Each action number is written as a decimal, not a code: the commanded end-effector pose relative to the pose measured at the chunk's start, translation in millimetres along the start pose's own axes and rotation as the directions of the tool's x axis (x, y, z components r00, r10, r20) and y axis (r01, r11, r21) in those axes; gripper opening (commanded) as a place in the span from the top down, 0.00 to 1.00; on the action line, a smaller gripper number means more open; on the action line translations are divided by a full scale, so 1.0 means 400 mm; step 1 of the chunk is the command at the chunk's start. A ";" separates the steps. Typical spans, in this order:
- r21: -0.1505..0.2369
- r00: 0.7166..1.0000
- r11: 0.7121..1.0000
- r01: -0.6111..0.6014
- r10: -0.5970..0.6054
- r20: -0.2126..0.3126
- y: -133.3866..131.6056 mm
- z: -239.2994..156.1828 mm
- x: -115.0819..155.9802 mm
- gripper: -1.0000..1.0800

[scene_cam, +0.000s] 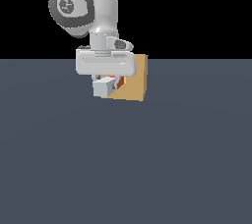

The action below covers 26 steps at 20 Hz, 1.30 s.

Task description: Insert the peg into the horizontal hole in a box.

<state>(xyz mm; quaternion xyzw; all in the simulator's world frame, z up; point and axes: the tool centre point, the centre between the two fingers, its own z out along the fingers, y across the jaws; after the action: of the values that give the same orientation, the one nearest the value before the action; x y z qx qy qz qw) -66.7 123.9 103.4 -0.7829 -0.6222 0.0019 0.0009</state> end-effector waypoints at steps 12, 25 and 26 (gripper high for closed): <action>-0.002 1.000 1.000 -0.001 0.001 -0.002 0.008 -0.005 0.003 1.00; -0.005 1.000 1.000 -0.001 0.001 -0.004 0.006 -0.008 0.166 1.00; -0.005 1.000 1.000 -0.001 0.001 -0.004 0.006 -0.008 0.186 1.00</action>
<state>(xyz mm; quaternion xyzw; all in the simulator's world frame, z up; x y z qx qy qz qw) -51.4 182.9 104.0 -0.7834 -0.6216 0.0014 0.0010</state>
